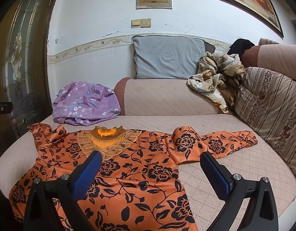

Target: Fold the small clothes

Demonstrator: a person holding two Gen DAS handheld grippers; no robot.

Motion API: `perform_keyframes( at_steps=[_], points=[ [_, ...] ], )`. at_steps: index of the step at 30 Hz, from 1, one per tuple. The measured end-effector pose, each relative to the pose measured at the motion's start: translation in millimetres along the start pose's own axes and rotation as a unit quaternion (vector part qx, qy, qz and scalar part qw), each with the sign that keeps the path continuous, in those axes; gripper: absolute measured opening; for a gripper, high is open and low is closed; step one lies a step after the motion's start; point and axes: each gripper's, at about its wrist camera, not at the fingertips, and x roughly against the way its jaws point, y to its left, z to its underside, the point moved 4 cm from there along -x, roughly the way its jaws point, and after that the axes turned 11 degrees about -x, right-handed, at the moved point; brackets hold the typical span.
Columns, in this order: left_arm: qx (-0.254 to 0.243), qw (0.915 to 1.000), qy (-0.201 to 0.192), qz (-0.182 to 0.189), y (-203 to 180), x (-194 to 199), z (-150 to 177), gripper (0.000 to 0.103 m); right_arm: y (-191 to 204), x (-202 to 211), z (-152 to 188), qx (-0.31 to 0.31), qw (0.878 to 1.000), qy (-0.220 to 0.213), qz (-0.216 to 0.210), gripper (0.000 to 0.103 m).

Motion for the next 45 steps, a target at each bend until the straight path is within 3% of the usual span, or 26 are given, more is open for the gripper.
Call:
perform_keyframes(
  at_steps=[35, 39, 42, 45],
  points=[
    [-0.017, 0.9990, 0.005, 0.040, -33, -33, -5, 0.103, -35, -16, -13, -0.055, 0.997, 0.005, 0.049, 0.103],
    [-0.021, 0.9979, 0.009, 0.061, -42, -55, -7, 0.103, -53, -31, -22, -0.080, 0.995, 0.020, 0.059, 0.103],
    [-0.025, 0.9931, 0.052, 0.102, -56, -97, 0, 0.103, -85, -58, -29, -0.122, 0.989, 0.058, 0.057, 0.103],
    [-0.020, 0.9863, 0.098, 0.131, -74, -149, 15, 0.103, -146, -101, -34, -0.221, 0.967, 0.117, 0.054, 0.103]
  ],
)
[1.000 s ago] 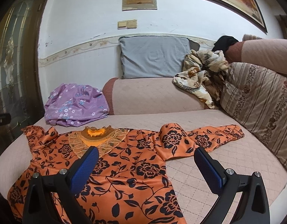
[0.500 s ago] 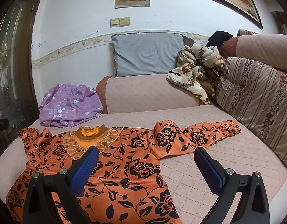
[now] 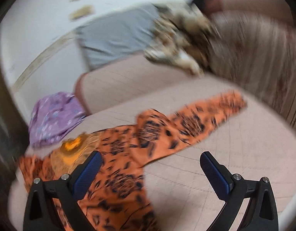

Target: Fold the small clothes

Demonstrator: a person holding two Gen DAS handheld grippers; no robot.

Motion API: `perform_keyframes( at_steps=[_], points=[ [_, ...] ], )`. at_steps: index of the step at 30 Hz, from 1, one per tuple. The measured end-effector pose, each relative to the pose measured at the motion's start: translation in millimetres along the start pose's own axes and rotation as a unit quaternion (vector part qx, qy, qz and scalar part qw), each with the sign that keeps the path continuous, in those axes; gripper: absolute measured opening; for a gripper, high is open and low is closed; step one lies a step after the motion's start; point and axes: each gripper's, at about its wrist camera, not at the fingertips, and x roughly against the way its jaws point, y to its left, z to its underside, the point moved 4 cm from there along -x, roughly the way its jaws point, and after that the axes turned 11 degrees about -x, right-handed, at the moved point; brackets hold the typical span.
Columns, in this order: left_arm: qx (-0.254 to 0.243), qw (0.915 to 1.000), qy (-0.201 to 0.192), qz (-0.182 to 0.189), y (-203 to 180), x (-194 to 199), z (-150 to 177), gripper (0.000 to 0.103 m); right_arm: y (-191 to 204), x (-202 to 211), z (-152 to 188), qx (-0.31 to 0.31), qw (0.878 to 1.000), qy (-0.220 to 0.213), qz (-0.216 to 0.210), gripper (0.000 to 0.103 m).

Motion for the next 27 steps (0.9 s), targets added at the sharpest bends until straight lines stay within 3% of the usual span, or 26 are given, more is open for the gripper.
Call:
perform_keyframes(
  at_steps=[1, 3, 5, 6, 8, 10, 13, 15, 16, 19, 20, 21, 22, 25, 27],
  points=[
    [0.006, 0.9997, 0.022, 0.008, -1, -23, 3, 0.103, -15, -12, -10, -0.036, 0.999, 0.019, -0.009, 0.103],
    [0.013, 0.9993, 0.035, 0.009, -6, -54, 9, 0.103, -67, -44, -34, -0.158, 0.986, 0.051, -0.021, 0.102],
    [0.001, 0.9989, 0.046, -0.008, -14, -80, 17, 0.103, -115, -68, -48, -0.268, 0.961, 0.066, -0.036, 0.097],
    [-0.006, 0.9981, 0.061, 0.002, -19, -90, 21, 0.103, -133, -77, -54, -0.304, 0.949, 0.071, -0.048, 0.089],
    [-0.013, 0.9958, 0.080, 0.041, -28, -102, 24, 0.103, -160, -92, -67, -0.348, 0.934, 0.065, -0.055, 0.080],
    [-0.021, 0.9919, 0.107, 0.065, -37, -117, 30, 0.103, -179, -101, -81, -0.364, 0.930, 0.041, -0.033, 0.077],
    [0.003, 0.9925, 0.096, 0.076, -34, -118, 32, 0.103, -200, -119, -100, -0.394, 0.918, 0.021, -0.038, 0.072],
    [0.000, 0.9926, 0.096, 0.074, -37, -117, 34, 0.103, -209, -138, -106, -0.407, 0.912, 0.032, -0.034, 0.067],
    [0.001, 0.9926, 0.096, 0.074, -37, -116, 34, 0.103, -211, -145, -109, -0.406, 0.913, 0.036, -0.027, 0.061],
    [0.003, 0.9923, 0.100, 0.073, -40, -115, 35, 0.103, -206, -156, -126, -0.384, 0.923, 0.023, -0.011, 0.056],
    [0.004, 0.9920, 0.102, 0.074, -40, -115, 35, 0.103, -204, -160, -132, -0.373, 0.927, 0.018, -0.006, 0.048],
    [0.002, 0.9920, 0.102, 0.075, -40, -114, 35, 0.103, -204, -165, -134, -0.365, 0.931, 0.016, 0.001, 0.022],
    [0.000, 0.9919, 0.102, 0.076, -40, -114, 35, 0.103, -202, -165, -125, -0.357, 0.934, 0.014, 0.010, 0.010],
    [-0.015, 0.9914, 0.107, 0.074, -36, -118, 24, 0.103, -188, -155, -124, -0.346, 0.938, -0.011, 0.007, 0.008],
    [-0.012, 0.9953, 0.088, 0.040, -27, -116, 13, 0.103, -148, -133, -136, -0.294, 0.955, -0.034, -0.018, 0.008]
  ],
)
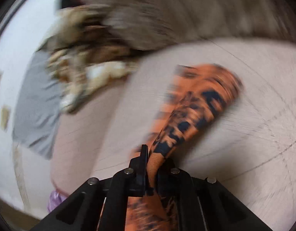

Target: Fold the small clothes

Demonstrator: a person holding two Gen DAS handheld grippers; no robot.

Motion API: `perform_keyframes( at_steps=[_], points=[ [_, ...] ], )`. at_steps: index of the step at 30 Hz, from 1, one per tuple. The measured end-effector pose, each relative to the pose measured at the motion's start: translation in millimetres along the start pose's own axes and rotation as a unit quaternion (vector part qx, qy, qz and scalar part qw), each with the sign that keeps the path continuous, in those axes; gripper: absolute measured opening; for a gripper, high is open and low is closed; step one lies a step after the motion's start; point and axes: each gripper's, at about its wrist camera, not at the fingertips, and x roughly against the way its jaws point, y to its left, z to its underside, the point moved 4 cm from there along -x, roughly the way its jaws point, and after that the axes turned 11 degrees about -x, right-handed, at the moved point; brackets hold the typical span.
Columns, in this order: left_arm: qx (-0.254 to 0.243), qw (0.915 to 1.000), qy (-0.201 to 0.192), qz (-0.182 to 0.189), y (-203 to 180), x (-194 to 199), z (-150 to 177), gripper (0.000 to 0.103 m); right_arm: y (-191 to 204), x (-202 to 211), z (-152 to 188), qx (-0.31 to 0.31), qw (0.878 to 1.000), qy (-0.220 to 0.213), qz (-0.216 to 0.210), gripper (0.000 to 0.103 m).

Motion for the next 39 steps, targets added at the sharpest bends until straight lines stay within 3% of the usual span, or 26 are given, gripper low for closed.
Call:
perform_keyframes(
  at_steps=[2, 4, 6, 10, 14, 16, 17, 19, 20, 21, 22, 24, 27, 29, 31, 32, 33, 34, 35, 37, 39],
  points=[
    [0.011, 0.9987, -0.035, -0.034, 14, 17, -7, 0.103, 46, 23, 21, 0.052, 0.997, 0.000, -0.049, 0.007],
    [0.037, 0.9950, -0.068, -0.063, 35, 34, -11, 0.103, 88, 46, 54, 0.087, 0.990, 0.029, -0.105, 0.007],
    [0.061, 0.9915, -0.078, -0.085, 57, 42, -12, 0.103, 127, 65, 99, 0.133, 0.978, 0.070, -0.143, 0.007],
    [0.123, 0.9848, -0.069, -0.102, 102, 44, -2, 0.103, 176, 80, 207, 0.219, 0.948, 0.144, -0.179, 0.007],
    [0.177, 0.9771, -0.065, -0.099, 140, 47, 14, 0.103, 174, 52, 335, 0.264, 0.916, 0.256, -0.158, 0.008],
    [0.186, 0.9752, -0.067, -0.099, 147, 49, 20, 0.103, 156, 32, 386, 0.266, 0.897, 0.328, -0.129, 0.012],
    [0.189, 0.9747, -0.068, -0.099, 150, 48, 21, 0.103, 140, 17, 419, 0.272, 0.880, 0.377, -0.096, 0.013],
    [0.191, 0.9751, -0.073, -0.086, 149, 47, 20, 0.103, 118, 6, 451, 0.289, 0.861, 0.415, -0.054, 0.023],
    [0.189, 0.9760, -0.076, -0.076, 145, 49, 19, 0.103, 109, 7, 460, 0.293, 0.860, 0.415, -0.050, 0.023],
    [0.184, 0.9774, -0.082, -0.064, 141, 50, 17, 0.103, 109, 14, 457, 0.290, 0.866, 0.401, -0.068, 0.031],
    [0.175, 0.9794, -0.089, -0.048, 134, 51, 13, 0.103, 110, 19, 455, 0.286, 0.865, 0.404, -0.078, 0.060],
    [0.157, 0.9820, -0.103, -0.020, 120, 53, 7, 0.103, 119, 39, 447, 0.277, 0.851, 0.432, -0.113, 0.096],
    [0.129, 0.9836, -0.124, 0.021, 96, 53, -6, 0.103, 123, 76, 420, 0.305, 0.857, 0.391, -0.142, 0.096],
    [0.103, 0.9852, -0.133, 0.035, 75, 50, -15, 0.103, 115, 87, 394, 0.286, 0.875, 0.361, -0.152, 0.096],
    [0.086, 0.9864, -0.120, 0.072, 50, 43, -22, 0.103, 100, 85, 360, 0.230, 0.901, 0.334, -0.156, 0.090],
    [0.084, 0.9859, -0.109, 0.096, 37, 39, -26, 0.103, 94, 81, 343, 0.198, 0.916, 0.318, -0.146, 0.083],
    [0.082, 0.9864, -0.095, 0.106, 24, 34, -31, 0.103, 85, 67, 323, 0.163, 0.928, 0.312, -0.123, 0.062],
    [0.077, 0.9874, -0.087, 0.107, 14, 31, -35, 0.103, 83, 55, 311, 0.143, 0.932, 0.315, -0.109, 0.040],
    [0.068, 0.9891, -0.079, 0.104, 2, 28, -41, 0.103, 78, 42, 296, 0.121, 0.939, 0.308, -0.096, 0.033],
    [0.053, 0.9920, -0.074, 0.088, -16, 23, -52, 0.103, 75, 31, 275, 0.104, 0.949, 0.283, -0.087, 0.032],
    [0.039, 0.9941, -0.069, 0.074, -32, 16, -61, 0.103, 78, 19, 267, 0.089, 0.952, 0.280, -0.089, 0.032]
  ],
)
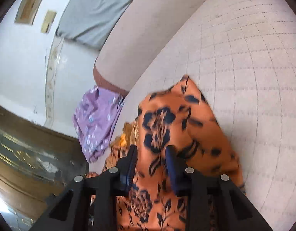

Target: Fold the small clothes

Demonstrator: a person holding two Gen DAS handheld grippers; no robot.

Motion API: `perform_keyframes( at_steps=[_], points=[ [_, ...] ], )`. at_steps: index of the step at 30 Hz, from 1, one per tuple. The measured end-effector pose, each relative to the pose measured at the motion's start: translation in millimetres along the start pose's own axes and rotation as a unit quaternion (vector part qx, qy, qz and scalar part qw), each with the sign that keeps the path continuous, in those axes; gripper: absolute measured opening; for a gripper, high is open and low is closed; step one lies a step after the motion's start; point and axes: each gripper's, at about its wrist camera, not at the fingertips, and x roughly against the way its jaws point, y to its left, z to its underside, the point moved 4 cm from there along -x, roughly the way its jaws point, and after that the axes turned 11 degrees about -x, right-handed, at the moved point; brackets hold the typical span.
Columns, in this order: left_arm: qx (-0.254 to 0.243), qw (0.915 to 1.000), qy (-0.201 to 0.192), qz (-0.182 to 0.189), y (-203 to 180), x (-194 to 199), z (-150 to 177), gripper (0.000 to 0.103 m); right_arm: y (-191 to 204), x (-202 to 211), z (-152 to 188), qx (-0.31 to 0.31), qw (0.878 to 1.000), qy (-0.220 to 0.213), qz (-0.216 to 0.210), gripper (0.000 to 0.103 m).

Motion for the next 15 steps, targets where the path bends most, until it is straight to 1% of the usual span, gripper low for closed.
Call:
perform_keyframes(
  at_steps=[1, 2, 3, 4, 5, 6, 7, 8, 9, 10, 11, 12, 13, 14, 15],
  points=[
    [-0.004, 0.9999, 0.007, 0.007, -8, -7, -2, 0.103, 2, -6, -1, -0.007, 1.000, -0.006, -0.001, 0.032],
    [-0.009, 0.9998, 0.011, 0.013, -12, -12, -4, 0.103, 4, -13, -2, -0.006, 1.000, -0.001, 0.003, 0.032],
    [-0.021, 0.9997, 0.013, 0.010, -18, -18, -4, 0.103, 6, -20, 2, 0.000, 1.000, 0.003, 0.015, 0.032],
    [-0.039, 0.9991, 0.016, -0.006, -23, -24, -4, 0.103, 5, -24, 2, 0.004, 0.999, 0.007, 0.033, 0.032],
    [-0.057, 0.9979, 0.022, -0.023, -25, -32, -3, 0.103, 2, -33, 4, 0.008, 0.998, 0.018, 0.062, 0.032],
    [-0.064, 0.9972, 0.028, -0.028, -25, -39, -1, 0.102, -4, -45, 8, 0.006, 0.995, 0.036, 0.097, 0.032],
    [-0.059, 0.9972, 0.037, -0.025, -22, -47, 3, 0.099, -12, -56, 11, -0.001, 0.991, 0.050, 0.125, 0.031],
    [-0.036, 0.9982, 0.047, -0.005, -13, -53, 6, 0.089, -20, -65, 13, -0.013, 0.988, 0.058, 0.141, 0.027],
    [-0.020, 0.9989, 0.042, 0.009, -7, -51, 7, 0.084, -18, -64, 10, -0.019, 0.989, 0.052, 0.134, 0.027],
    [-0.009, 0.9994, 0.030, 0.013, 0, -46, 5, 0.075, -17, -64, 9, -0.023, 0.990, 0.053, 0.131, 0.027],
    [-0.010, 0.9994, 0.029, 0.015, 3, -44, 3, 0.052, -15, -66, 8, -0.023, 0.989, 0.056, 0.131, 0.027],
    [-0.011, 0.9989, 0.030, 0.034, 5, -43, 2, 0.040, -15, -68, 8, -0.021, 0.989, 0.059, 0.131, 0.028],
    [-0.004, 0.9982, 0.031, 0.052, 7, -42, 2, 0.034, -15, -73, 8, -0.022, 0.990, 0.058, 0.129, 0.028],
    [0.005, 0.9975, 0.032, 0.062, 9, -41, 3, 0.022, -14, -76, 7, -0.023, 0.990, 0.056, 0.128, 0.028],
    [0.012, 0.9970, 0.034, 0.068, 11, -40, 3, 0.016, -13, -70, 9, -0.021, 0.990, 0.055, 0.127, 0.028]
  ],
)
